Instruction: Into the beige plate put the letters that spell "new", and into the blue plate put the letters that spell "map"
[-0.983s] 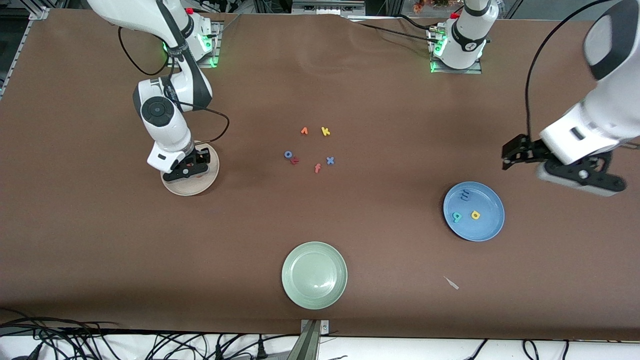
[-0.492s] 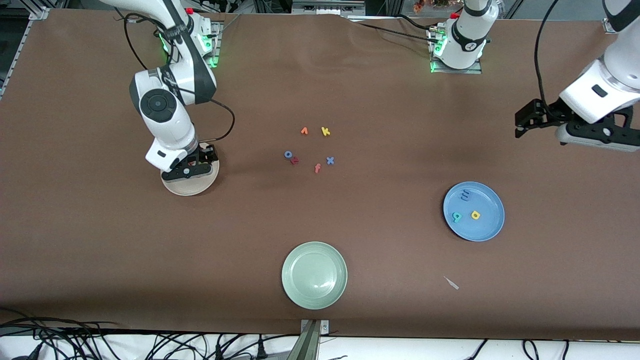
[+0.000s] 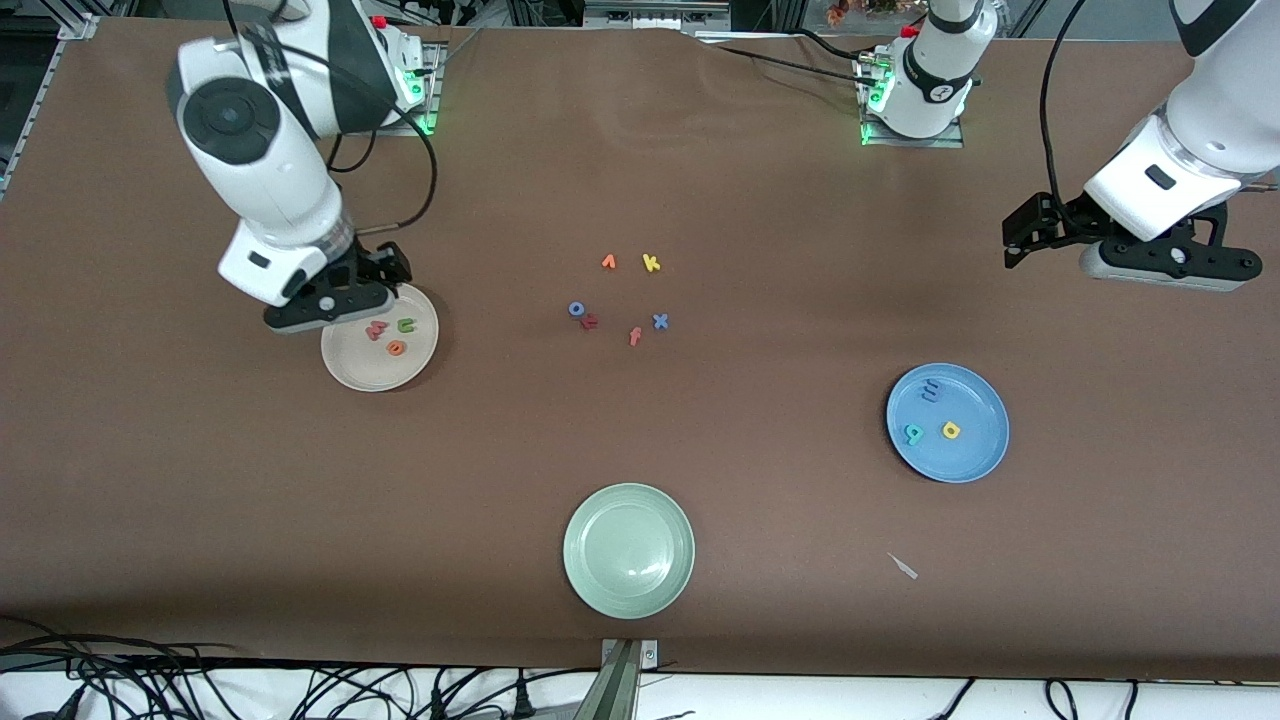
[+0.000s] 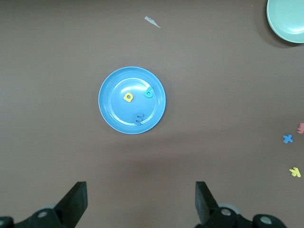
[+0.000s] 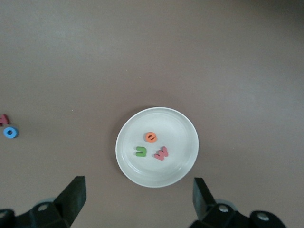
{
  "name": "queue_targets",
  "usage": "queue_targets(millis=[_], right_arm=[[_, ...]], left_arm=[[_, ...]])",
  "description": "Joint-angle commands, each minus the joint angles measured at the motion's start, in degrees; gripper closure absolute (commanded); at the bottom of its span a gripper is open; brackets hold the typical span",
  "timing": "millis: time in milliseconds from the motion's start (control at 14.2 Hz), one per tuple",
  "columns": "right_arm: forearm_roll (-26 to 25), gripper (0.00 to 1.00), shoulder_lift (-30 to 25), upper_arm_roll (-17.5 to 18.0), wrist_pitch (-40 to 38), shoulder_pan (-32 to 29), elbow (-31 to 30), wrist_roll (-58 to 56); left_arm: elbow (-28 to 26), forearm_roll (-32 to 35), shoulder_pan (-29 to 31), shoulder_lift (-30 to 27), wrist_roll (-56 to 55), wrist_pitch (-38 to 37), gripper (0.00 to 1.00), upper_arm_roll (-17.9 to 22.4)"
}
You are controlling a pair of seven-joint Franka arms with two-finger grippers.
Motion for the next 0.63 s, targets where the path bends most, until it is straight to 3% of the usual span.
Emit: queue_targets(millis=[0,281,562], right_arm=[[5.1,0.01,1.9,-0.4,-10.5,-0.8,10.9,-3.1],[6.7,0.01,0.0,0.7,-13.9,-6.3,12.6,-8.3],[8.8,0.01,-0.8,8.1,-16.1,-19.2,14.4,-13.1]], left_arm=[[4.7,-0.4,0.3,2.9,-0.4,-2.8,0.00,-0.3],[4.6,-0.3,0.4,3.0,-0.2,-4.6,0.00,-0.2],[4.8,-0.4,2.8,3.0,-0.2,-5.1,0.00,-0.4]])
